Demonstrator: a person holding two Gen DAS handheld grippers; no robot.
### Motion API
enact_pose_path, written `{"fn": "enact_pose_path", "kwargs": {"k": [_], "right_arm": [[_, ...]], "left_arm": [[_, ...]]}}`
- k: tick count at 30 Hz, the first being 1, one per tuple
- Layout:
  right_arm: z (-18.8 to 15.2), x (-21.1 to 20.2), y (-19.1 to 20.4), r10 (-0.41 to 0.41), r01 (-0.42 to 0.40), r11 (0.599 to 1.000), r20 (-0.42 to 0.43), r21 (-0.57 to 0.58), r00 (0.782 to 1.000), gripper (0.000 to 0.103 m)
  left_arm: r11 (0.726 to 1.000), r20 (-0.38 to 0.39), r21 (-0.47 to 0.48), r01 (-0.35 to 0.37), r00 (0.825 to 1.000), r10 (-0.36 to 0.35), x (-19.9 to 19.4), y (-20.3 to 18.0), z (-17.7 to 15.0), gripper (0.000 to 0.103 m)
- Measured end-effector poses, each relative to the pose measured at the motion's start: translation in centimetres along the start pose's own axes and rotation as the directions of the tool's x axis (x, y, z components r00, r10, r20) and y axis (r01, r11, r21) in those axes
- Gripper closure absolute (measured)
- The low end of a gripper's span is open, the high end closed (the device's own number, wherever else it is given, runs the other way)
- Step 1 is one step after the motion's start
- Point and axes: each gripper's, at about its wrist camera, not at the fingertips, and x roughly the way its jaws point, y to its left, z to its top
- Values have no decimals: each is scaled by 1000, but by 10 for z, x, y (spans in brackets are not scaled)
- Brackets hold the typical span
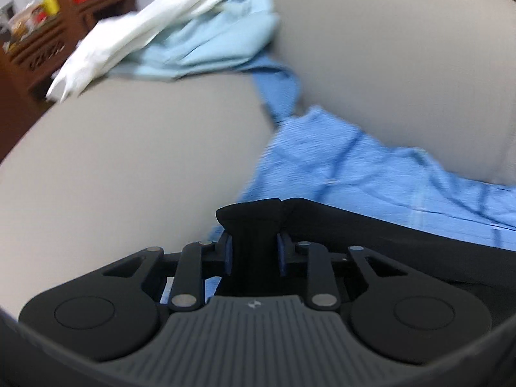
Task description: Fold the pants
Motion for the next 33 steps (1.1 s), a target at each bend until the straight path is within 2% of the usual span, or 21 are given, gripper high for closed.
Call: {"fn": "enact_pose_path", "kwargs": {"k": [1, 3, 4, 6, 8, 9, 11, 12, 14, 16, 18, 19, 20, 22, 25, 27, 28, 31, 33], "right_arm": [[-1, 9, 7, 3, -3, 1000, -11, -5, 1000, 71], [-7, 24, 15, -7, 7, 1000, -22, -11, 1000, 62], [-10, 28, 16, -14, 14, 1000, -24, -14, 1000, 60], [-13, 28, 9, 10, -10, 1000, -10, 12, 1000, 47], [-13, 17, -3, 63, -63, 996, 17, 55, 998, 33], [-12, 8, -10, 93, -95, 993, 39, 68, 995, 28], [-8, -17, -27, 114, -122, 990, 95, 75, 989, 22], [-5, -29, -37, 109, -118, 990, 114, 76, 988, 20], [-1, -55, -62, 66, -77, 994, 136, 81, 988, 19], [2, -81, -96, -19, 5, 995, 144, 102, 989, 19], [4, -108, -137, -132, 113, 985, 144, 133, 981, 18], [3, -123, -164, -196, 174, 971, 132, 162, 972, 18], [2, -135, -188, -244, 220, 956, 111, 192, 963, 17], [-1, -161, -242, -332, 309, 915, 49, 259, 942, 16], [-10, -200, -313, -455, 431, 834, -13, 344, 891, 14], [-20, -224, -359, -521, 494, 777, -42, 390, 852, 13], [-25, -236, -383, -552, 524, 744, -61, 414, 832, 13], [-44, -259, -440, -604, 577, 662, -115, 479, 788, 12], [-58, -267, -468, -621, 596, 617, -147, 514, 770, 12]], "left_arm": [[1000, -15, 5, -15, 1000, 16, 3, 2, 0, 95], [999, -49, 14, -41, 998, 41, 11, 5, -2, 94], [998, -59, 18, -56, 997, 57, 13, 6, -3, 93], [996, -64, 26, -83, 994, 84, 16, 7, -5, 86], [993, -36, 27, -117, 992, 118, 12, 9, -5, 82], [992, -18, 25, -121, 992, 121, 9, 10, -5, 74], [995, 18, 17, -103, 995, 103, 3, 11, -2, 64], [996, 36, 15, -92, 995, 92, 0, 11, -1, 63], [997, 61, 25, -66, 996, 65, -5, 7, 2, 61], [999, 86, 30, -43, 995, 40, -13, -2, 9, 57], [999, 98, 36, -9, 995, 6, -21, -15, 18, 44], [999, 93, 39, 27, 995, -31, -24, -23, 24, 40], [996, 70, 46, 82, 994, -85, -23, -33, 32, 32], [984, -24, 44, 175, 984, -174, -11, -55, 49, 25], [959, -196, -35, 282, 939, -283, 27, -91, 76, 20], [958, -250, -68, 277, 925, -286, 54, -118, 87, 20], [962, -261, -65, 264, 926, -272, 68, -133, 92, 19], [980, -286, -36, 195, 938, -197, 109, -165, 103, 19], [989, -295, 0, 150, 945, -143, 135, -187, 105, 19]]}}
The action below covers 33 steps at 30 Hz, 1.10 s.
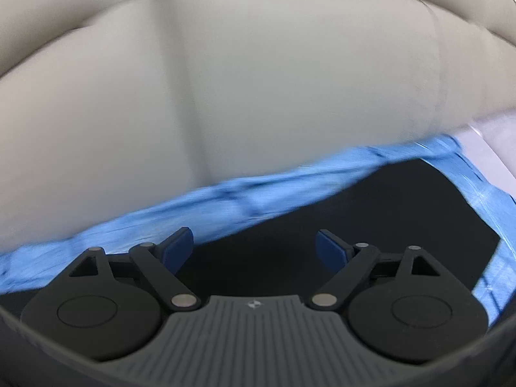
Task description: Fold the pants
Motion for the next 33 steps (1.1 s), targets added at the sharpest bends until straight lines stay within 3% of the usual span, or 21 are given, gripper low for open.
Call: {"fn": "enact_pose_path", "kwargs": {"k": [5, 10, 16, 20, 22, 23, 24, 26, 27, 28, 29, 30, 31, 32, 33], "right_arm": [[8, 43, -48, -83, 86, 995, -50, 60, 995, 12], [17, 78, -71, -143, 149, 986, -84, 77, 986, 12], [28, 110, -66, -163, 169, 982, -75, 80, 984, 5], [28, 125, -58, -271, 275, 960, -80, 48, 959, 5], [25, 122, -59, -284, 288, 955, -62, 72, 957, 21], [25, 118, -59, -301, 304, 950, -47, 71, 952, 37], [24, 115, -60, -314, 315, 947, -33, 65, 949, 61], [24, 108, -66, -322, 323, 943, -22, 77, 947, 92], [24, 104, -72, -301, 302, 949, -17, 94, 953, 94], [25, 99, -78, -267, 267, 958, -9, 110, 964, 95], [23, 94, -85, -241, 239, 963, 2, 123, 970, 96], [21, 87, -89, -224, 220, 966, 16, 133, 975, 97], [19, 79, -94, -203, 196, 971, 40, 135, 978, 97], [16, 70, -100, -189, 179, 975, 68, 130, 980, 97], [14, 60, -102, -181, 169, 978, 93, 124, 979, 97]], "left_arm": [[995, 22, 1, -96, 995, 96, 54, -25, 15, 19], [984, -49, -46, -171, 984, 169, 106, -40, 22, 19], [969, -42, -41, -245, 969, 243, 135, -45, 20, 16], [960, -51, -40, -277, 960, 275, 145, -44, 20, 10], [956, -56, -41, -291, 956, 289, 150, -43, 21, 7], [956, -60, -41, -291, 956, 289, 152, -43, 22, 4], [955, -66, -44, -293, 955, 290, 155, -43, 23, 1], [951, -72, -41, -307, 950, 304, 160, -44, 25, 1], [946, -79, -28, -322, 944, 319, 162, -47, 25, 3], [940, -76, -13, -340, 938, 339, 163, -49, 24, 10], [928, -56, 11, -371, 927, 371, 161, -53, 22, 37], [905, -28, 48, -422, 905, 424, 158, -58, 19, 65], [902, -1, 84, -424, 905, 426, 153, -60, 17, 78], [920, 8, 106, -378, 925, 380, 147, -61, 15, 91], [927, 22, 112, -357, 934, 357, 138, -61, 15, 101]]}}
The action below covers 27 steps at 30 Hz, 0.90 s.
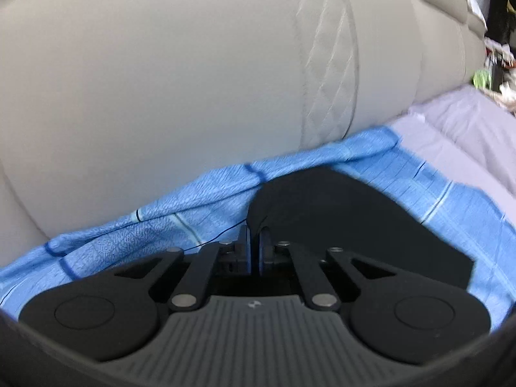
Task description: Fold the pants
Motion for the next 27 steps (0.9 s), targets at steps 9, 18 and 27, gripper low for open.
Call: {"fn": "enact_pose_path", "kwargs": {"k": [9, 18, 27], "right_arm": [[-21, -83, -104, 107, -126, 984, 147, 126, 983, 97], [-120, -165, -183, 18, -58, 986, 252, 155, 968, 96], [-208, -196, -231, -65, 18, 973, 199, 230, 978, 97]], "left_arm": [[993, 128, 25, 116, 985, -119, -96, 64, -13, 102], [979, 175, 55, 197, 963, -204, -183, 156, -69, 102], [984, 137, 85, 155, 977, -166, -206, 213, -129, 102]]}}
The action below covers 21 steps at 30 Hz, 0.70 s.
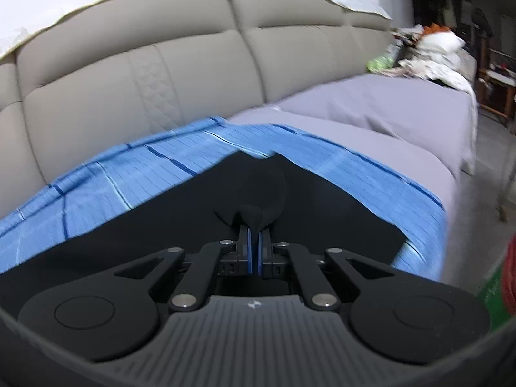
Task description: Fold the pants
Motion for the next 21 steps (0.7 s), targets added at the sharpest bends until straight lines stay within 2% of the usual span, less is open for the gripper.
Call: {"fn": "enact_pose_path", "kwargs": {"k": [10, 15, 18, 20, 21], "right_arm": [[-25, -23, -27, -42, 42, 999, -6, 2, 999, 96], [-34, -18, -30, -71, 70, 997, -45, -25, 996, 96], [-38, -20, -28, -83, 81, 996, -51, -47, 995, 95], [-39, -20, -24, -95, 88, 992, -71, -95, 993, 93], [-39, -20, -22, -107, 99, 989, -75, -113, 991, 79]], "left_arm": [[999, -45, -6, -48, 998, 48, -9, 32, -40, 102], [991, -61, 33, -130, 989, 131, 3, 35, -51, 103], [993, -88, 35, -109, 990, 111, 7, 40, -56, 103], [994, -73, 42, -102, 992, 104, 4, 41, -56, 103], [994, -61, 42, -97, 993, 100, 1, 40, -55, 102]]}}
